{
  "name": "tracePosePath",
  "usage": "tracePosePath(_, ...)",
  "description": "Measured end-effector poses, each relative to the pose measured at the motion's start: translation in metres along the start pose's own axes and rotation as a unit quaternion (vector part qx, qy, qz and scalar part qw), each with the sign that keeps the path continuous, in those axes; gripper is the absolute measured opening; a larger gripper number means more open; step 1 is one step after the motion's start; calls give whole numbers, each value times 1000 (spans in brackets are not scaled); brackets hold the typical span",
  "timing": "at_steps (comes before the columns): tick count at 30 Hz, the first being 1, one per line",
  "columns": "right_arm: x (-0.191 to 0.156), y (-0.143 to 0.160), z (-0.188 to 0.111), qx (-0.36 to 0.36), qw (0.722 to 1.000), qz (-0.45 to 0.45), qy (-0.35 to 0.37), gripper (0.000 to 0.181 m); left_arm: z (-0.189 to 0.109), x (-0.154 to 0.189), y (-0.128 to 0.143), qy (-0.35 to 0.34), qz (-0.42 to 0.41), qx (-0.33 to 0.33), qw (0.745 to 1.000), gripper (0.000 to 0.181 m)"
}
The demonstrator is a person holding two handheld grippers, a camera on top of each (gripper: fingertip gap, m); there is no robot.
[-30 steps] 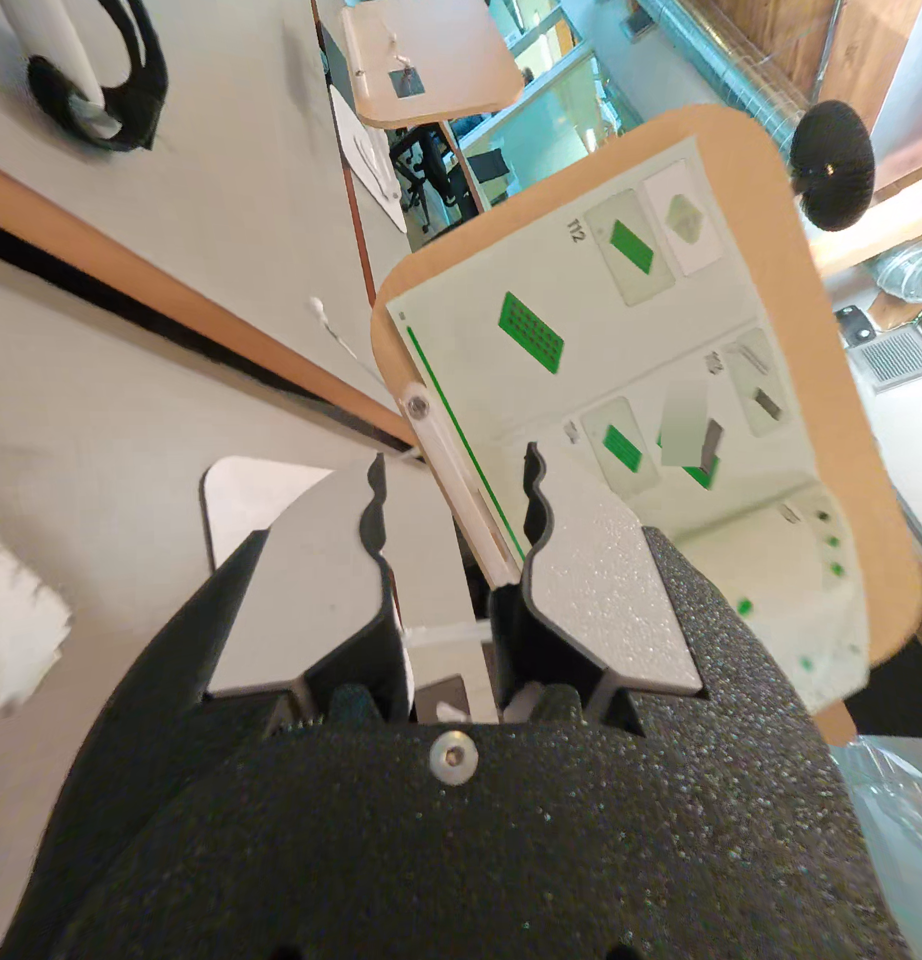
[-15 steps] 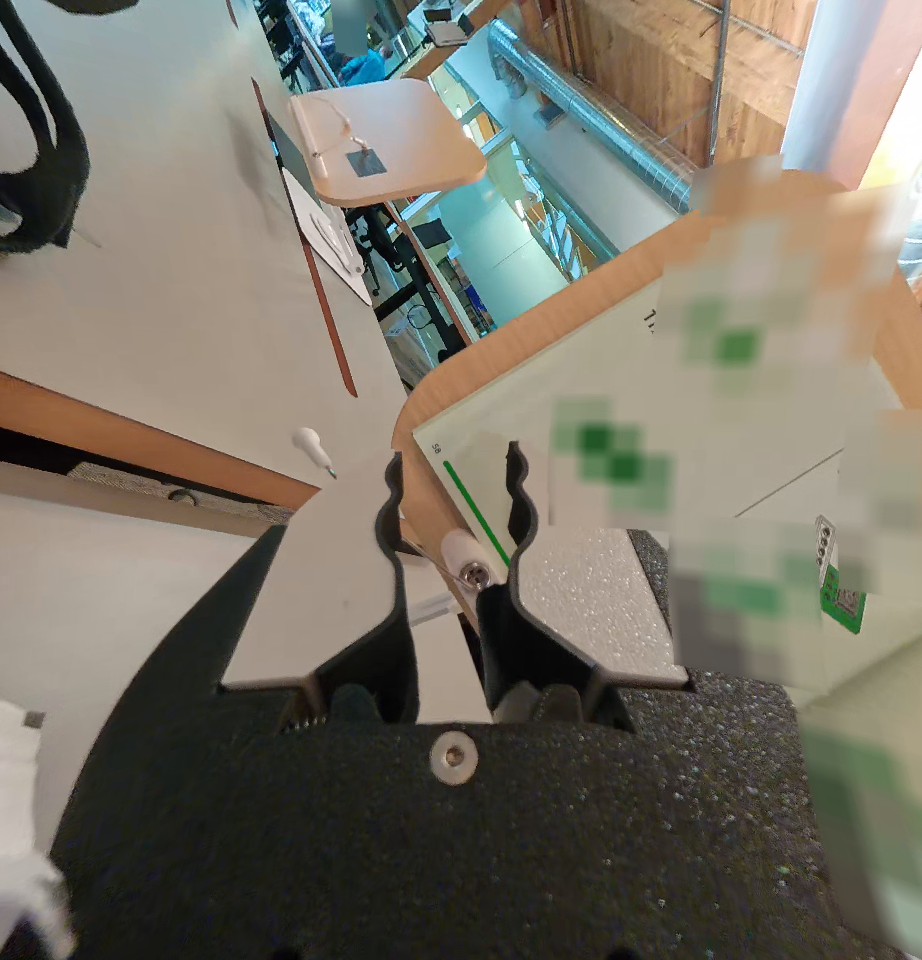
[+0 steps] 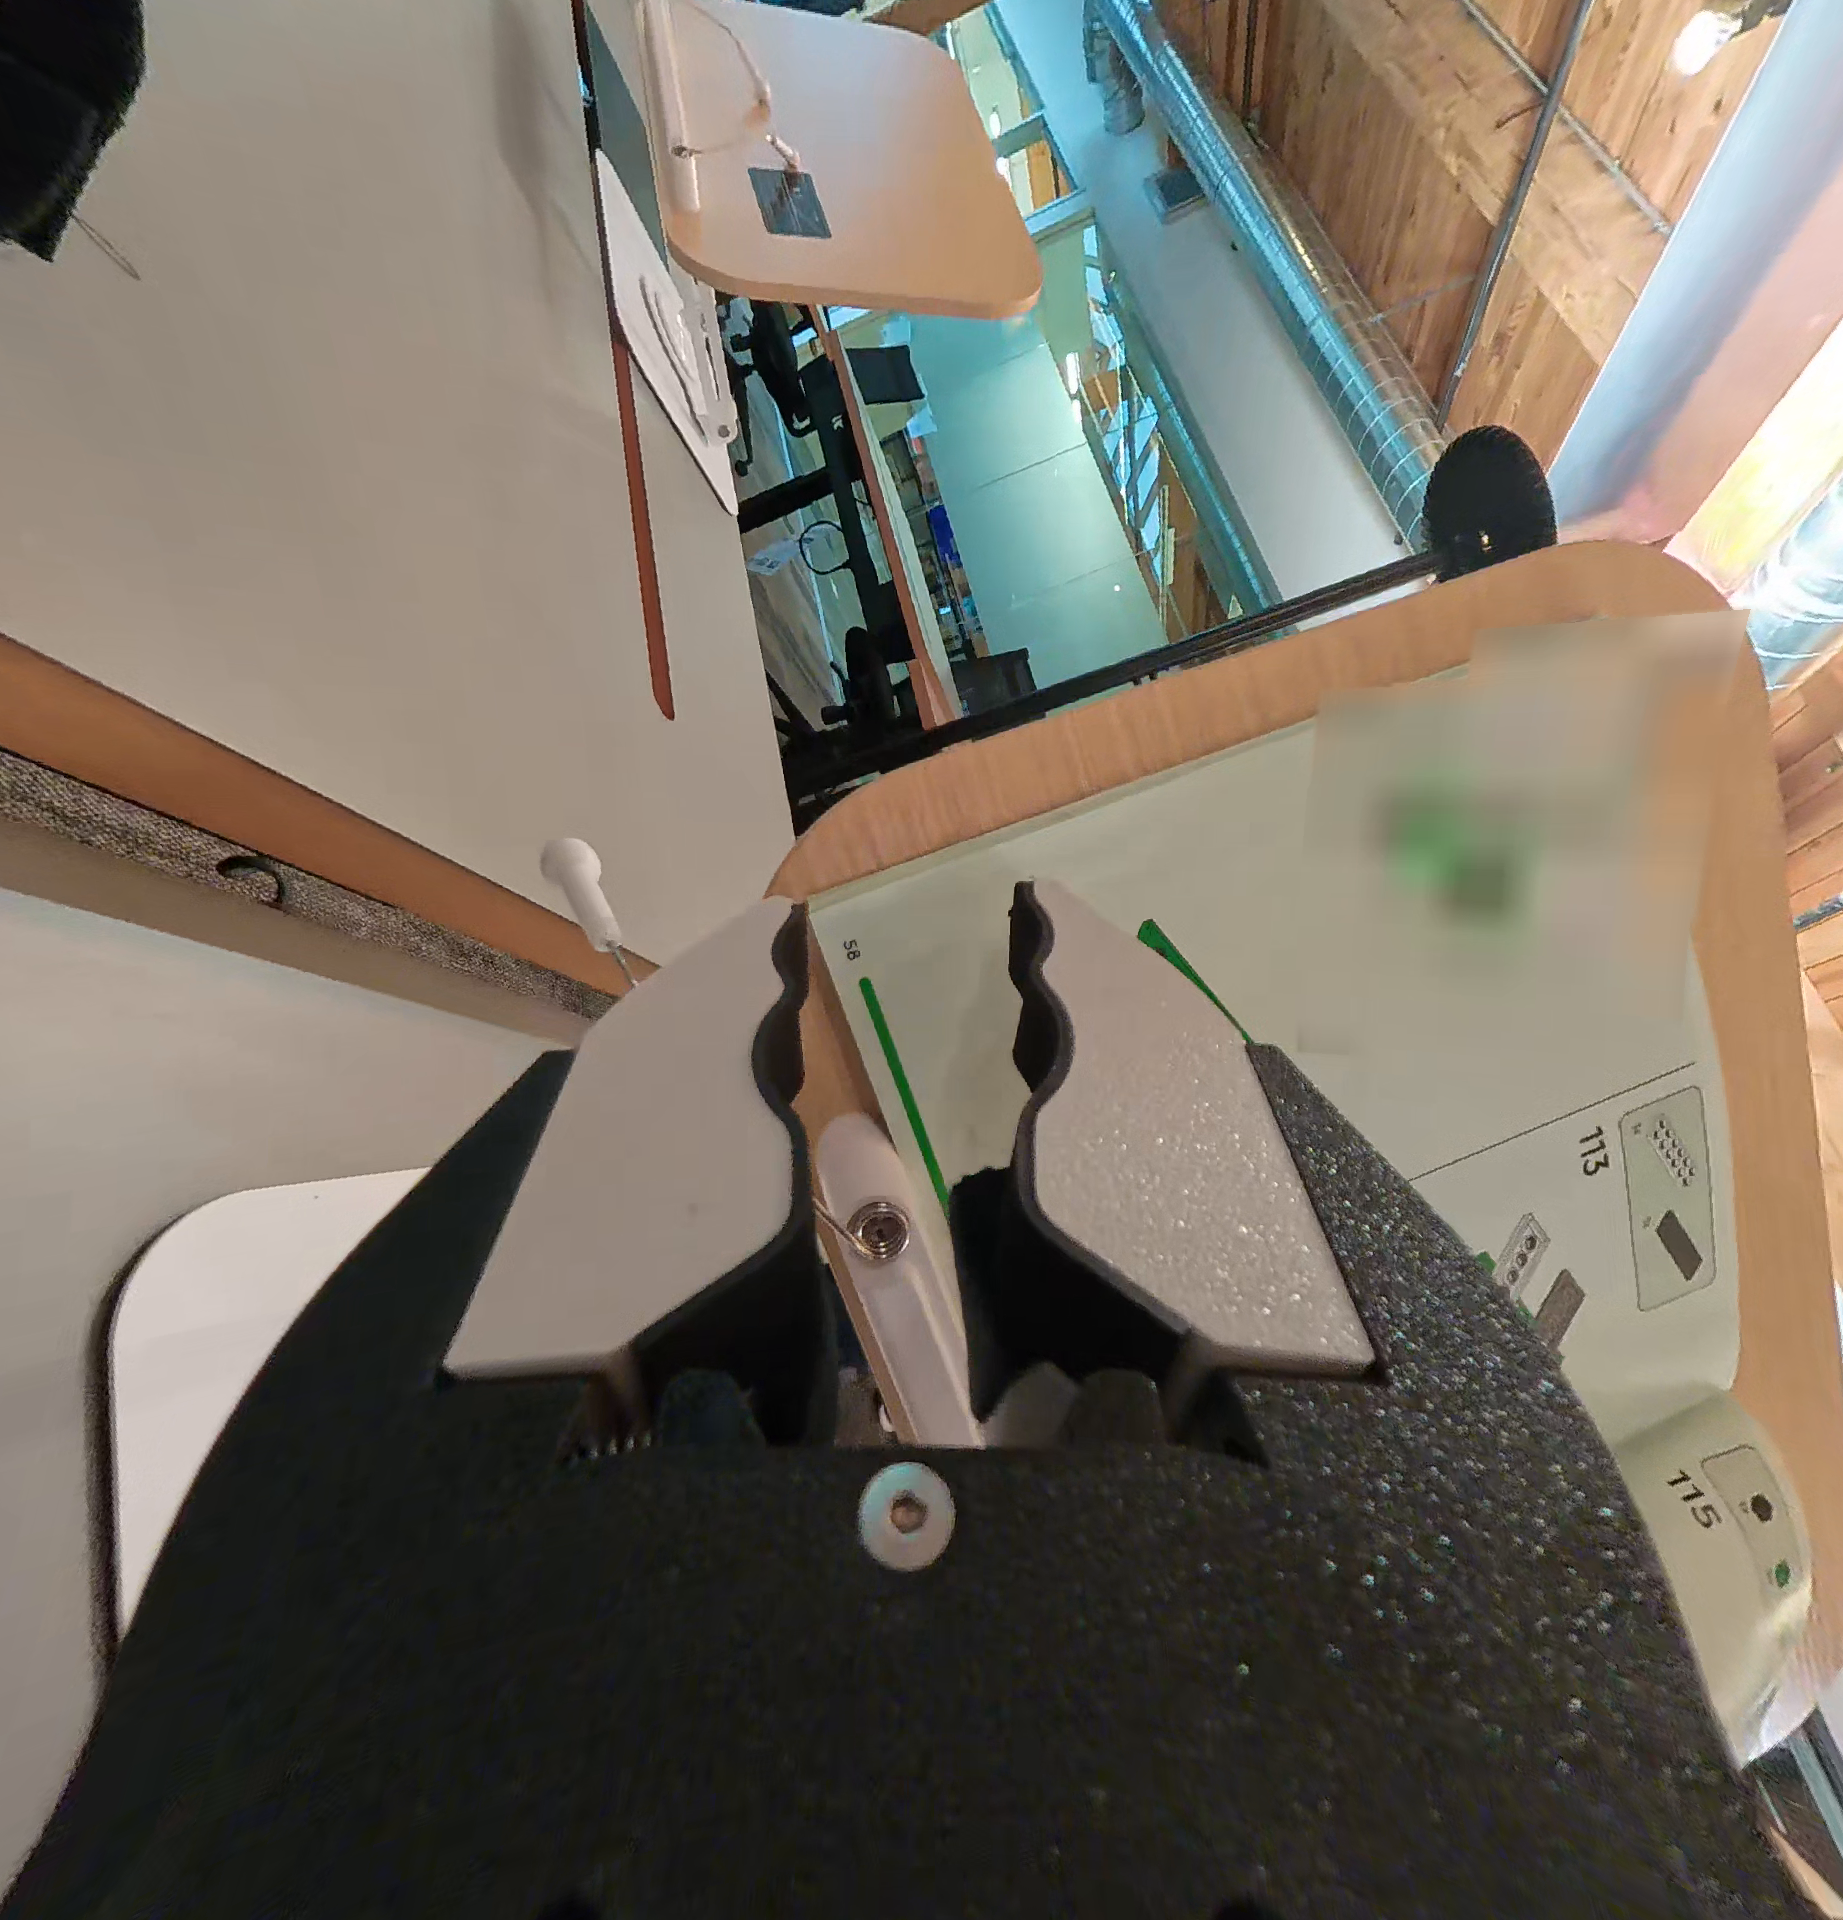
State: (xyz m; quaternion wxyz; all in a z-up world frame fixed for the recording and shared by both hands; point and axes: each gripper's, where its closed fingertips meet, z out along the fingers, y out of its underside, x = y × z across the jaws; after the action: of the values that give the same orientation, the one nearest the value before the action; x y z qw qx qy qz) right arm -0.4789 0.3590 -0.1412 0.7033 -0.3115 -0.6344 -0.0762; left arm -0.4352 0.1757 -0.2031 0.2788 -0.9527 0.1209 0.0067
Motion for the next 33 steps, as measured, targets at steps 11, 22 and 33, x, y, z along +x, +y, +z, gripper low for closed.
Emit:
tracePosePath(11,2,1,-3,-9,1000,-17,-8,35,3,3,-1,5,7,-6,1000,0)
tracePosePath(22,-2,7,1,-37,998,-50,-31,35,3,5,-2,8,12,-4,1000,0)
tracePosePath(33,5,10,-8,-40,998,-48,-17,30,3,9,-4,13,20,-2,1000,0)
